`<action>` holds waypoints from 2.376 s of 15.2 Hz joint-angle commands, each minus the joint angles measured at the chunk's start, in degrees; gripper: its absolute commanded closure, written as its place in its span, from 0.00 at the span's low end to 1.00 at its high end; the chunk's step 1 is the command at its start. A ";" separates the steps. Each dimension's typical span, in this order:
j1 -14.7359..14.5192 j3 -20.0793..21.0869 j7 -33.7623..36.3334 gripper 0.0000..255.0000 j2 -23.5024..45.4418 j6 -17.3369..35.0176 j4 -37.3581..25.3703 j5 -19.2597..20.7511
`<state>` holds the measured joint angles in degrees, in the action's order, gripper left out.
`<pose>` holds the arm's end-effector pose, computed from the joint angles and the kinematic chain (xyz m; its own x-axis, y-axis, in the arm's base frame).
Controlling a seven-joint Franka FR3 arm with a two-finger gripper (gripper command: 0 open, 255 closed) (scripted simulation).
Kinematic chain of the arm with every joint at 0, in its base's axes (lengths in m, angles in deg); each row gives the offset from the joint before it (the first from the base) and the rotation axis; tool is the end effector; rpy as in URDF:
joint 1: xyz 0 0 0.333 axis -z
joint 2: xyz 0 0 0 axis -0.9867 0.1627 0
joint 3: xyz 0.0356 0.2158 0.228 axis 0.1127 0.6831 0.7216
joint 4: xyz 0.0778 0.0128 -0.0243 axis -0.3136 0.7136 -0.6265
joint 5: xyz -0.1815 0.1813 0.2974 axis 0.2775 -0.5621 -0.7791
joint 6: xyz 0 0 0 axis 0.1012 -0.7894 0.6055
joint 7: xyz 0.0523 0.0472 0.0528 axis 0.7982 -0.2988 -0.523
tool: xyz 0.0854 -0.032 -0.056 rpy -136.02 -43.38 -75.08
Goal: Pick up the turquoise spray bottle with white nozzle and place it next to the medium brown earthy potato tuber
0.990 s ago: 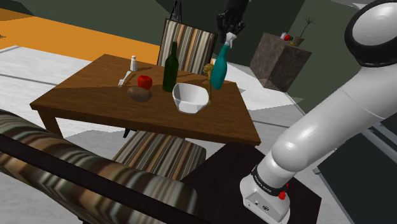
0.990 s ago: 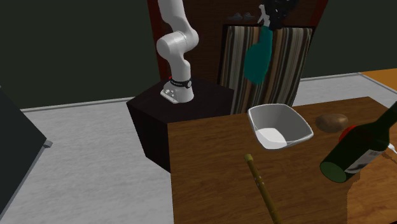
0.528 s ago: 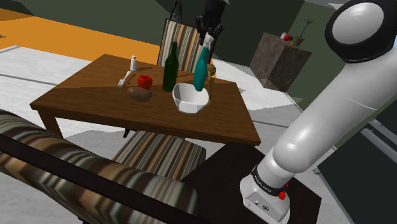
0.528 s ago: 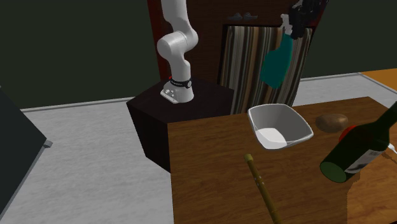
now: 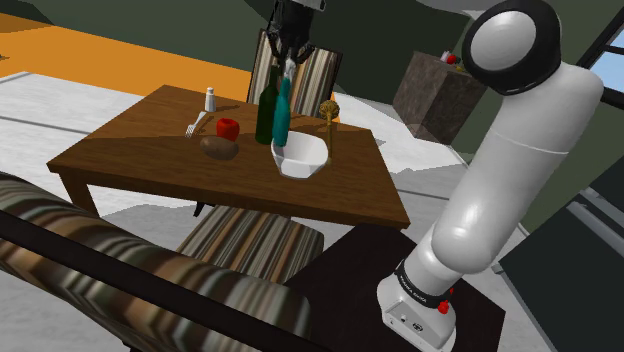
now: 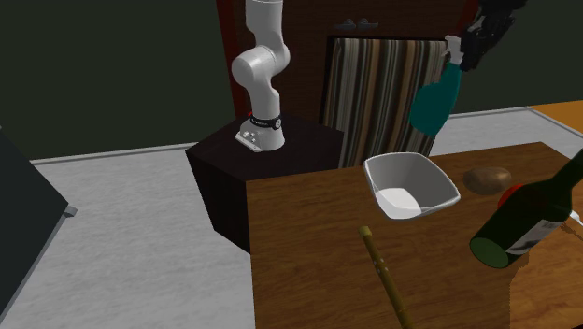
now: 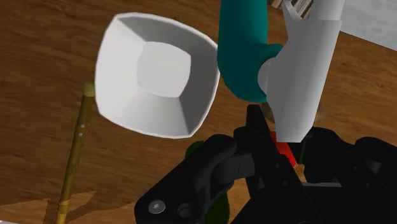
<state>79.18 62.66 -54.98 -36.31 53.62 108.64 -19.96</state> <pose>0.5953 0.0069 0.5936 0.8863 -0.4568 -0.0763 -0.4625 -0.8819 -0.0918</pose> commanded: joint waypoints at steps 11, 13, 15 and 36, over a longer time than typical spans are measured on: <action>-4.15 2.56 6.39 1.00 14.03 3.17 -11.70 0.25; -4.17 2.55 6.22 1.00 13.74 4.85 -9.72 0.23; -4.20 2.55 6.05 1.00 13.53 6.48 -7.87 0.20; -4.35 2.61 4.59 1.00 14.43 19.78 4.60 -0.17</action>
<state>74.85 65.26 -50.40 -21.88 73.32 113.19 -20.13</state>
